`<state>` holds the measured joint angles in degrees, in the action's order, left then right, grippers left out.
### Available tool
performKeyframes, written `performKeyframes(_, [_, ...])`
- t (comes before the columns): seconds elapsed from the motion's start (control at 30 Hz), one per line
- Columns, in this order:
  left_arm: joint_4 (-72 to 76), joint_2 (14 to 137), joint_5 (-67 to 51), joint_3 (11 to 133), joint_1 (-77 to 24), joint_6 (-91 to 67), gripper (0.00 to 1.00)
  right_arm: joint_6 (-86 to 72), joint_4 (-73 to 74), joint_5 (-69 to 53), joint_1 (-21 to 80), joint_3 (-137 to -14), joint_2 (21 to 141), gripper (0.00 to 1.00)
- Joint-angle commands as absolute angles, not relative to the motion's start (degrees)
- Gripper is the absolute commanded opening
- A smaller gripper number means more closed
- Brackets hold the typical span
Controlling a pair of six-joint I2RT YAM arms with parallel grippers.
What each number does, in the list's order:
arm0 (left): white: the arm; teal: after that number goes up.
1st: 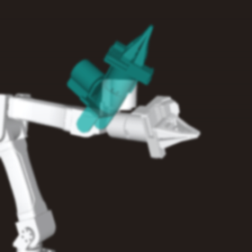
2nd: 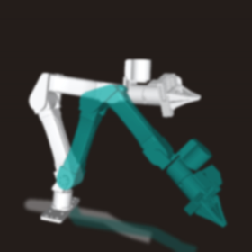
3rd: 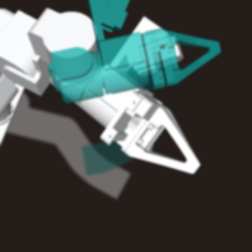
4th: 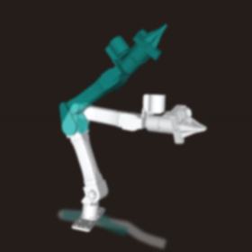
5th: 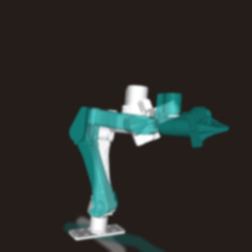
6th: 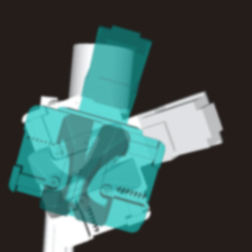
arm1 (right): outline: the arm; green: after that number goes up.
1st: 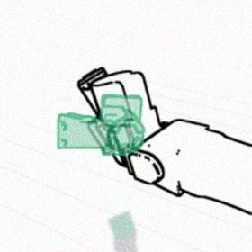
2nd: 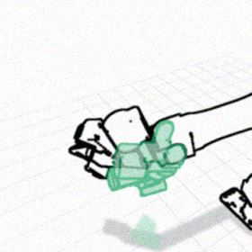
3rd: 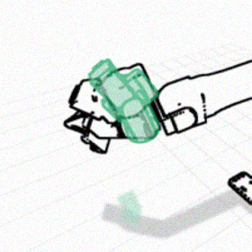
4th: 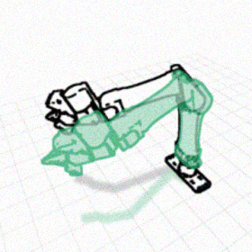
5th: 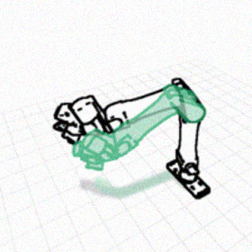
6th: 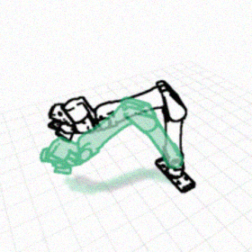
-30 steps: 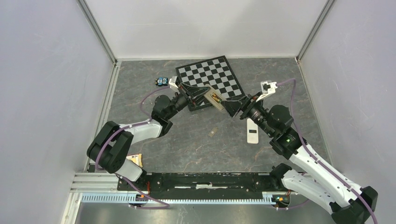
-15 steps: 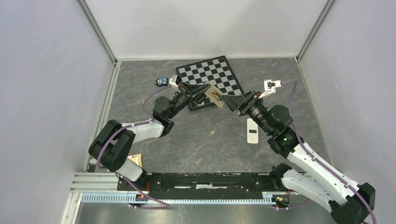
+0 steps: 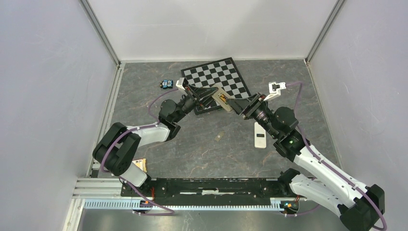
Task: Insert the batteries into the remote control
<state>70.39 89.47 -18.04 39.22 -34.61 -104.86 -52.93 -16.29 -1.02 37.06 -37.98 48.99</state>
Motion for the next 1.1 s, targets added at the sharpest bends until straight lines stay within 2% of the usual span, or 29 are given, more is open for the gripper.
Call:
performKeyframes(0.0, [73.83, 89.46, -17.91, 41.69, -35.07, -106.96, 0.02, -52.88, -16.58, -0.35, 36.98, -38.21, 49.49, 0.55])
performKeyframes(0.23, [73.67, 89.04, -18.24, 42.59, -35.25, -106.52, 0.02, -52.20, -12.44, 1.61, 37.00, -39.04, 51.66, 0.42])
performKeyframes(0.43, [71.83, 88.82, -18.72, 44.29, -35.27, -104.22, 0.02, -51.14, -8.18, 1.56, 37.00, -39.69, 54.40, 0.41])
performKeyframes(0.53, [70.75, 88.54, -18.64, 44.31, -35.24, -102.98, 0.02, -50.47, -7.56, 2.35, 37.00, -39.55, 54.14, 0.44])
performKeyframes(0.73, [69.92, 88.26, -18.21, 42.79, -35.24, -102.11, 0.02, -50.45, -7.03, 4.86, 36.99, -40.49, 52.09, 0.59])
performKeyframes(0.93, [69.02, 87.49, -17.93, 41.43, -35.29, -101.90, 0.02, -50.82, -5.54, 7.85, 37.00, -41.83, 50.35, 0.60])
performKeyframes(1.07, [62.49, 86.04, -17.58, 40.96, -35.05, -97.75, 0.02, -48.37, -7.17, 6.24, 37.00, -41.69, 51.04, 0.65])
